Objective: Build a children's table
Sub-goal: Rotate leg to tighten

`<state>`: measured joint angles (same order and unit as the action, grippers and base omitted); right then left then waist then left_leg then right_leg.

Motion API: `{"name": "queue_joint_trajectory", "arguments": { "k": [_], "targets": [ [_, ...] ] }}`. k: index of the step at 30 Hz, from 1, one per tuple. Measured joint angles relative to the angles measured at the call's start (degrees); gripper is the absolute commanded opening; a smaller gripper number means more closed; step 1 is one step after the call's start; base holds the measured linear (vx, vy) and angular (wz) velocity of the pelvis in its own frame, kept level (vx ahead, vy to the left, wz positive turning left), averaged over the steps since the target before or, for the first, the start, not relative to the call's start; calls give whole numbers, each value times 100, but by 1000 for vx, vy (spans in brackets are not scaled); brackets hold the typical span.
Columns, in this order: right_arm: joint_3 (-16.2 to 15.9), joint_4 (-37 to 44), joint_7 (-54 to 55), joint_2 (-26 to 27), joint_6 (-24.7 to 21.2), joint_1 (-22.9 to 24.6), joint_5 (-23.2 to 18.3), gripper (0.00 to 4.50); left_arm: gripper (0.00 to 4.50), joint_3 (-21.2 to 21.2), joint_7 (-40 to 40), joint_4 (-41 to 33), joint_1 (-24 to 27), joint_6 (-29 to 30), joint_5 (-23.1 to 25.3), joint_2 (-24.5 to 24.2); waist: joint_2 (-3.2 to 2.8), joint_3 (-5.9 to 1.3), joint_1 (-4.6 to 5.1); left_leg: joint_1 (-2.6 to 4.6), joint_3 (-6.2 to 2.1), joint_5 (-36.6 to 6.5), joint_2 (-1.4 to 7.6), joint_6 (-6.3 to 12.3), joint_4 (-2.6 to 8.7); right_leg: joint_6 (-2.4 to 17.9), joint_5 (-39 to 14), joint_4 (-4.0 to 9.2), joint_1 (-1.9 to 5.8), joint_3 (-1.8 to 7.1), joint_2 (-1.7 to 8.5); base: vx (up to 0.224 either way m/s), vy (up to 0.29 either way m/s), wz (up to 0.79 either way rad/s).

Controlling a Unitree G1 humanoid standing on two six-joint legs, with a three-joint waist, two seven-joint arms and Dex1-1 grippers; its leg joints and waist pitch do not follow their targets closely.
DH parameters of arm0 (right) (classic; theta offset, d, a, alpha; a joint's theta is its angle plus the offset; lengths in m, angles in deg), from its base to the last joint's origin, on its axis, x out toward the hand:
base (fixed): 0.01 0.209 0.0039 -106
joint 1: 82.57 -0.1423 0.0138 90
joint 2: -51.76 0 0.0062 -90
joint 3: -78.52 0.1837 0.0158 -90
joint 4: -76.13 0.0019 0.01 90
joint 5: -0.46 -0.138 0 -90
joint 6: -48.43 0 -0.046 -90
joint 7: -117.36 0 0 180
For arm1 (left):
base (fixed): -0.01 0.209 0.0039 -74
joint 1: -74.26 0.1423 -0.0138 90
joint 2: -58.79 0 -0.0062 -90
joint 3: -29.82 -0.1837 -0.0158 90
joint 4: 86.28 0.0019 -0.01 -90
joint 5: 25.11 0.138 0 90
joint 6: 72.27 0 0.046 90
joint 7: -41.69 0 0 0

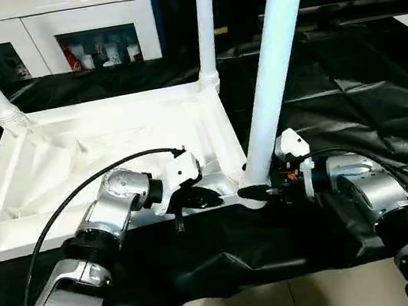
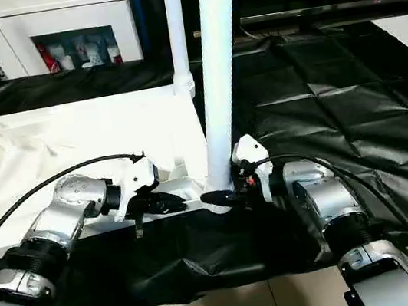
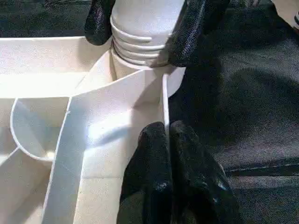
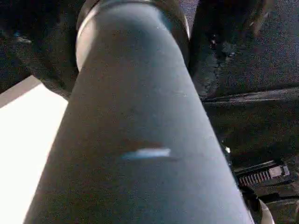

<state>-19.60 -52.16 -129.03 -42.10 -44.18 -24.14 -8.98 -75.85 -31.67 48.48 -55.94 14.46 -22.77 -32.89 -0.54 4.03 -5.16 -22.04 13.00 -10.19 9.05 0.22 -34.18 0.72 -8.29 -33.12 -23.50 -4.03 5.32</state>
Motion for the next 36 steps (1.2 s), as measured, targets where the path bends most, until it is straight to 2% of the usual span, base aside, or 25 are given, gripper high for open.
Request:
{"name": "queue_joint_trajectory", "arguments": {
  "k": [3,6,11,13,18,20,22,24,27,30,33,36],
  "targets": [
    [16,-4,126,42,-47,1,4,275,0,6,68,-2,-1,78,-3,20,0,0,1,1,0,0,0,0,0,1,0,0,0,0,0,0,0,0],
    [163,-138,804,210,-6,-2,45,273,0,36,565,119,-91,247,36,168,5,-4,12,5,0,1,0,-1,-4,-2,-1,-1,3,2,0,0,0,0],
    [792,-788,3076,918,36,-306,105,272,0,200,2159,906,-604,547,235,827,11,-7,62,10,-1,2,-2,-2,-26,-11,-7,7,10,6,1,0,0,0],
    [1021,-1060,4041,1213,42,-523,99,272,0,242,2753,1161,-785,686,257,1095,11,-7,126,8,0,2,-9,-2,-28,-11,-7,13,11,11,5,0,0,0],
    [1205,-1536,5185,1600,159,-881,115,272,0,269,3453,1496,-1000,721,304,1413,6,-13,163,5,-6,0,-17,0,-22,-8,-5,15,15,15,6,0,0,0],
    [1210,-1617,5223,1631,300,-898,140,272,0,282,3475,1526,-1004,651,355,1426,6,-13,161,6,-8,0,-17,0,-18,-2,-1,12,16,11,6,0,0,0],
    [1215,-1653,5185,1632,380,-899,179,328,0,281,3475,1573,-1009,555,385,1426,5,-14,161,6,-11,0,-17,0,-17,2,2,10,16,9,6,0,0,0],
    [1211,-1677,5024,1644,447,-899,235,351,0,282,3470,1605,-1008,462,405,1381,6,-13,169,6,-11,1,-15,0,-17,1,1,9,16,6,6,0,0,0],
    [1096,-1691,4447,1515,483,-885,257,351,0,275,3155,1619,-980,287,400,1200,5,-13,240,4,-11,1,-13,0,-17,1,1,9,12,3,5,0,0,0],
    [930,-1675,3788,1292,501,-865,268,351,0,213,2665,1524,-896,56,403,988,2,-13,249,6,-13,1,-8,0,-11,3,2,3,9,-3,4,0,0,0],
    [631,-1314,2721,864,530,-609,281,351,0,132,1799,1218,-660,-232,344,723,-3,-16,158,5,-13,0,-7,-1,2,21,13,3,9,-9,4,0,0,0],
    [480,-1017,1901,614,469,-449,268,351,0,64,1198,1014,-520,-397,254,553,-5,-15,66,3,-11,0,-2,-1,6,20,12,1,5,-13,3,0,0,0]
  ]
}}
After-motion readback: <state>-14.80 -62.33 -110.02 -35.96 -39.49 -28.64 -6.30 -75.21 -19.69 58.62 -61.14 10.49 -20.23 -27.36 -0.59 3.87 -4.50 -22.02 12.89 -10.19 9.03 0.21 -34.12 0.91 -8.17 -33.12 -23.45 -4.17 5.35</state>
